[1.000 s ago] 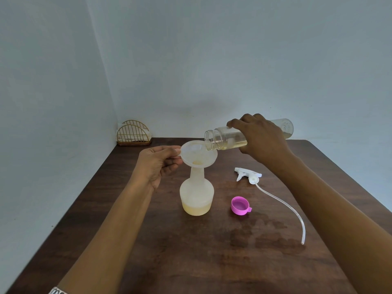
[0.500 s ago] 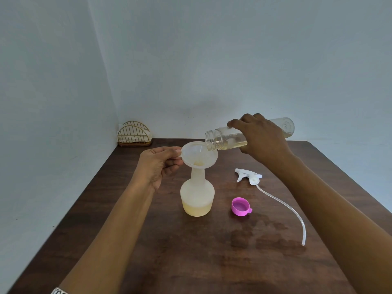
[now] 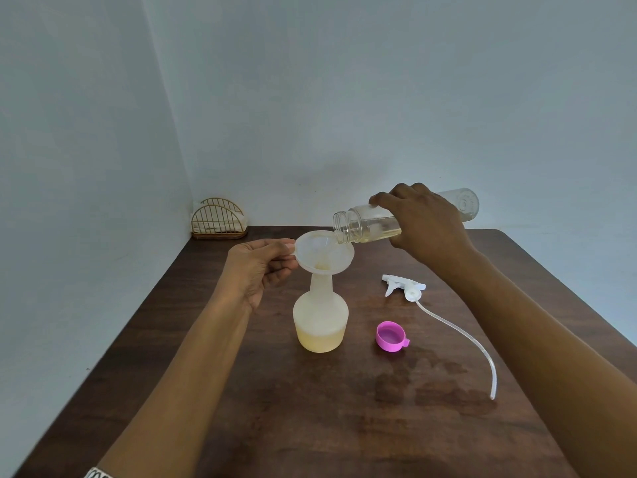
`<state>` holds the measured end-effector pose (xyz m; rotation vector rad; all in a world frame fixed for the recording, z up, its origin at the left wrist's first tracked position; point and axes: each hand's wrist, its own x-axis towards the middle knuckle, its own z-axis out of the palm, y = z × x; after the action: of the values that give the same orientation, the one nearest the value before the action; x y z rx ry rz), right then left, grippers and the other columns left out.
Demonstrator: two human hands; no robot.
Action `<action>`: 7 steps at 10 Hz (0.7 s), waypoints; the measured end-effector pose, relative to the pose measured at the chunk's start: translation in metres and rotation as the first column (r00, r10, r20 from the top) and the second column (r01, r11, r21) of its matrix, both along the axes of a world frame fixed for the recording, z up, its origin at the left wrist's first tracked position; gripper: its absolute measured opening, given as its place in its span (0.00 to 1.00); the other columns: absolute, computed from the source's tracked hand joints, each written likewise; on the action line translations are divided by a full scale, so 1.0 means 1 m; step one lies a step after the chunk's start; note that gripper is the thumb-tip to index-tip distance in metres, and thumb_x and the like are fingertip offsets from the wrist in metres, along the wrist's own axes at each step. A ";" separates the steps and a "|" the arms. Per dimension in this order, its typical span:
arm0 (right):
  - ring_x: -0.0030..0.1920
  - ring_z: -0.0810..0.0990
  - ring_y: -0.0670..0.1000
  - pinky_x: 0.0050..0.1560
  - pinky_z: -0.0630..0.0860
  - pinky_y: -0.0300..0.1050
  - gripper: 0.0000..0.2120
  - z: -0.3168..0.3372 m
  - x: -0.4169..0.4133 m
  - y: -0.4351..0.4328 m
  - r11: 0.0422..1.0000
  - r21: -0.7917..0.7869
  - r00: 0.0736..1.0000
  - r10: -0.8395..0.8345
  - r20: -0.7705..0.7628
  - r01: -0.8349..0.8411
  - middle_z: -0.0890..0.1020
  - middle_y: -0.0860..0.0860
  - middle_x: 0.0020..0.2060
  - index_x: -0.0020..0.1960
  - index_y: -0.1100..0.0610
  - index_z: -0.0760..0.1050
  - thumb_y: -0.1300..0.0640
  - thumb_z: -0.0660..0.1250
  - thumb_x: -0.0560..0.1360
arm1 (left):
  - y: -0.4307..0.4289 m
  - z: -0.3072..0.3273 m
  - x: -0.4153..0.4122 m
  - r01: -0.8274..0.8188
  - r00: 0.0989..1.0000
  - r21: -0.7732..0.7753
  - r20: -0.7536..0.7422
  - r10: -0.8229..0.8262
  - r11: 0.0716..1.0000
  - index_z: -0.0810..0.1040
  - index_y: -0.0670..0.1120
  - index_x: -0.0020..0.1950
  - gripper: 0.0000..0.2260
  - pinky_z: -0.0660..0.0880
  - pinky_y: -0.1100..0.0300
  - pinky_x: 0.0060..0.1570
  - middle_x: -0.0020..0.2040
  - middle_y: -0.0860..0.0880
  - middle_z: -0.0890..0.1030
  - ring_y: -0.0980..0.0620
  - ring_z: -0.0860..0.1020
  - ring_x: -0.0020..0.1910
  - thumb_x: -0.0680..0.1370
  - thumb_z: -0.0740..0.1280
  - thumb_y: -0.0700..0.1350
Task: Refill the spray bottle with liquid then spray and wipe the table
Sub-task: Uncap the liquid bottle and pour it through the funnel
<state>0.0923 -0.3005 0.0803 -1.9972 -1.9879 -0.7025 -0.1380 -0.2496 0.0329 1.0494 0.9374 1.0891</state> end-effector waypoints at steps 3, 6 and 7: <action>0.58 0.74 0.53 0.43 0.62 0.42 0.27 0.000 -0.001 0.000 1.000 0.006 1.000 -0.006 0.004 0.006 0.77 0.50 0.56 0.66 0.48 0.70 0.60 0.72 0.69 | 0.000 0.000 0.000 -0.001 1.000 -0.001 0.002 0.001 1.000 0.81 0.41 0.44 0.03 0.76 0.68 0.25 0.28 0.48 0.82 0.58 0.80 0.26 0.74 0.68 0.35; 0.58 0.74 0.54 0.43 0.62 0.42 0.27 0.000 -0.002 0.000 1.000 0.001 1.000 -0.006 0.006 0.006 0.77 0.50 0.56 0.66 0.48 0.70 0.60 0.72 0.69 | 0.000 0.000 -0.001 0.003 1.000 -0.004 0.007 -0.003 1.000 0.81 0.41 0.44 0.03 0.77 0.68 0.26 0.28 0.48 0.82 0.58 0.80 0.26 0.75 0.68 0.35; 0.58 0.74 0.54 0.43 0.63 0.42 0.27 0.001 -0.003 0.000 1.000 0.001 1.000 -0.005 0.003 0.005 0.77 0.51 0.56 0.66 0.48 0.70 0.60 0.72 0.69 | -0.001 0.000 0.000 0.003 1.000 -0.003 0.009 -0.003 1.000 0.81 0.41 0.44 0.03 0.77 0.68 0.26 0.28 0.48 0.82 0.57 0.80 0.25 0.75 0.68 0.35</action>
<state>0.0895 -0.3008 0.0814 -2.0026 -1.9837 -0.7078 -0.1381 -0.2502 0.0331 1.0426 0.9297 1.0893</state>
